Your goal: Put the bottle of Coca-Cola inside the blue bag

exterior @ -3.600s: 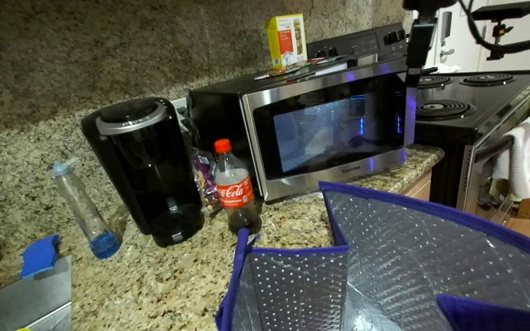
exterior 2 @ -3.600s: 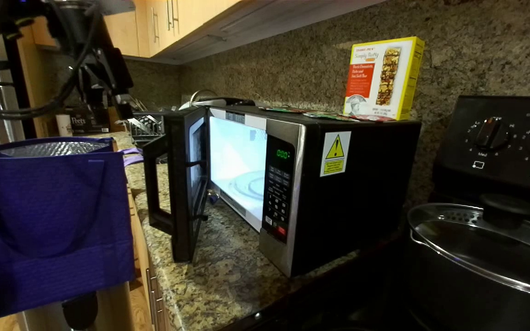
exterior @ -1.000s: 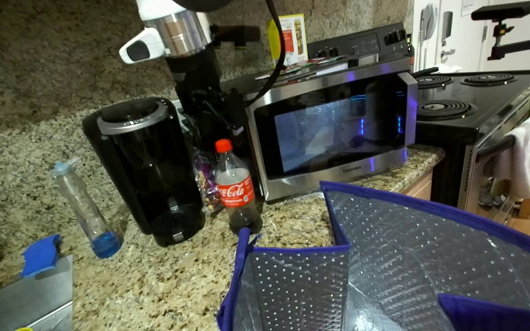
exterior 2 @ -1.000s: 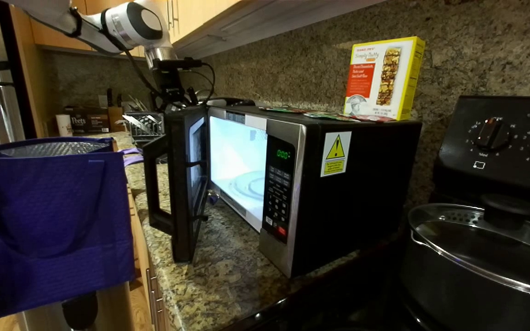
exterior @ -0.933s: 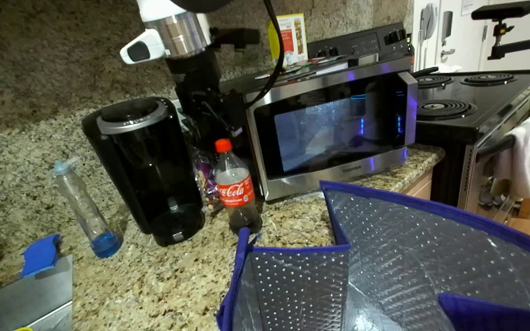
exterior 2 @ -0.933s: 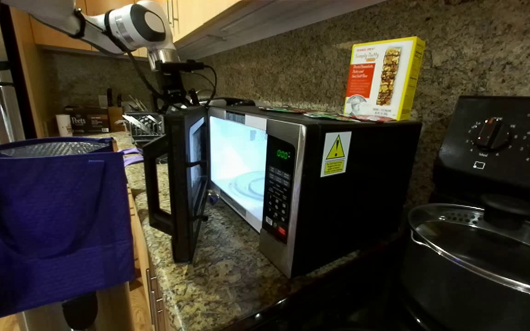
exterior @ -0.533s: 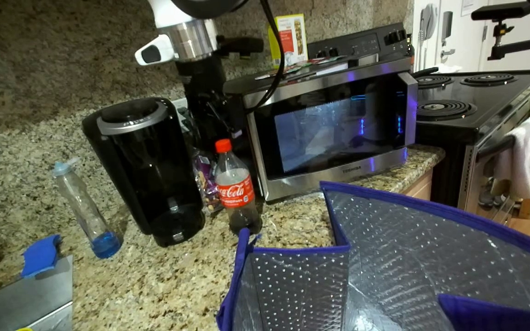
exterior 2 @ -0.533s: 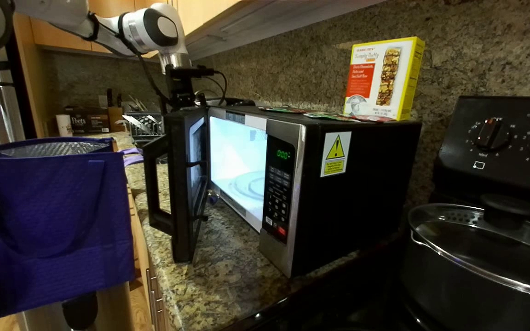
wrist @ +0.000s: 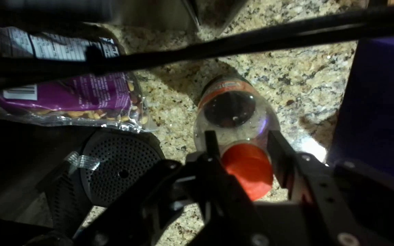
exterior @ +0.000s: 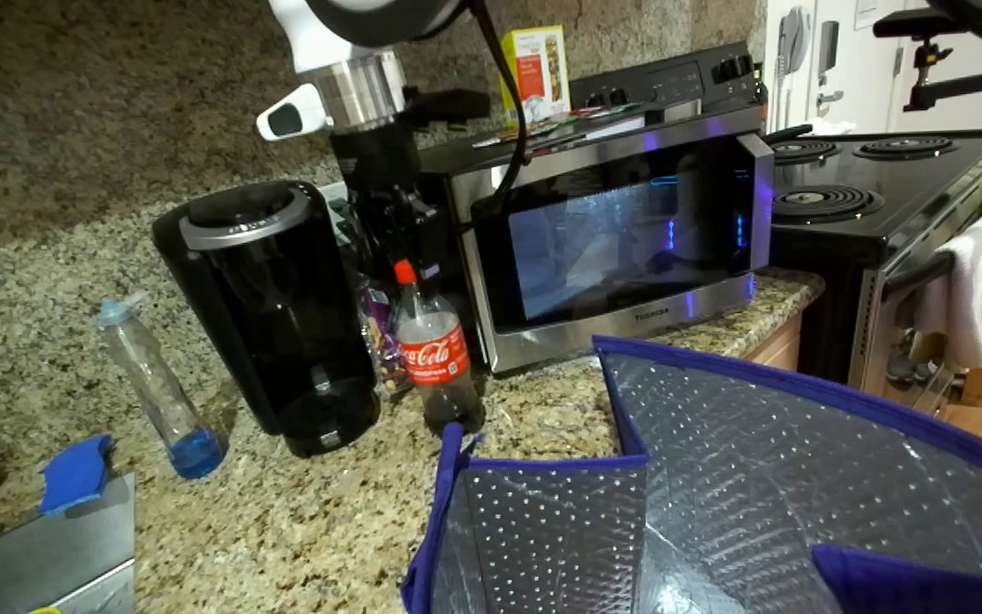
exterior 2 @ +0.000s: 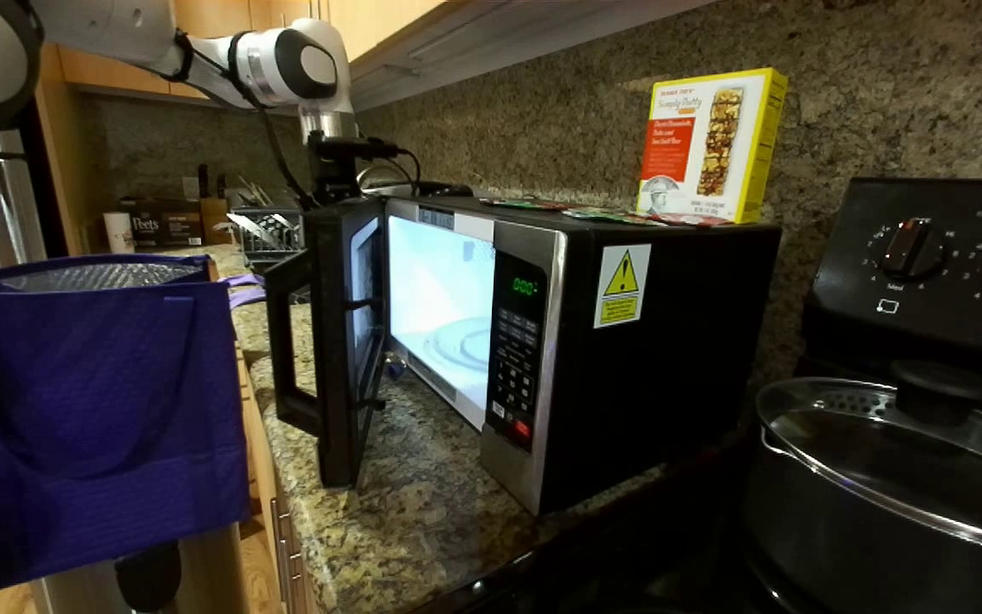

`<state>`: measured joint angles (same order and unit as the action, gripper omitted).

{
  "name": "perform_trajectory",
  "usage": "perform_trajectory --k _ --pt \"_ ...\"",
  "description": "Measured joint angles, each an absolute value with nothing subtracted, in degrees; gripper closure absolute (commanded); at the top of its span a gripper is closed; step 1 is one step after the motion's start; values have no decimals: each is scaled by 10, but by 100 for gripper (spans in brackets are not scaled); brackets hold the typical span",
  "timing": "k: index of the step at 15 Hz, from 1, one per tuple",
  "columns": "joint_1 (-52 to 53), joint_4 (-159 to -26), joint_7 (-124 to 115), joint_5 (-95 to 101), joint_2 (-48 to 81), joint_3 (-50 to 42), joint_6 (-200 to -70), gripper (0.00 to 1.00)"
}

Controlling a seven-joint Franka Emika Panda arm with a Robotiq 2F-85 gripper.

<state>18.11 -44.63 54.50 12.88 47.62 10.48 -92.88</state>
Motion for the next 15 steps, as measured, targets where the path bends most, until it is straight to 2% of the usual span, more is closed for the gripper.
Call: perform_trajectory --k 10,15 --pt "180 -422 543 106 487 105 -909 88" --pt "194 -423 482 114 449 96 -893 88"
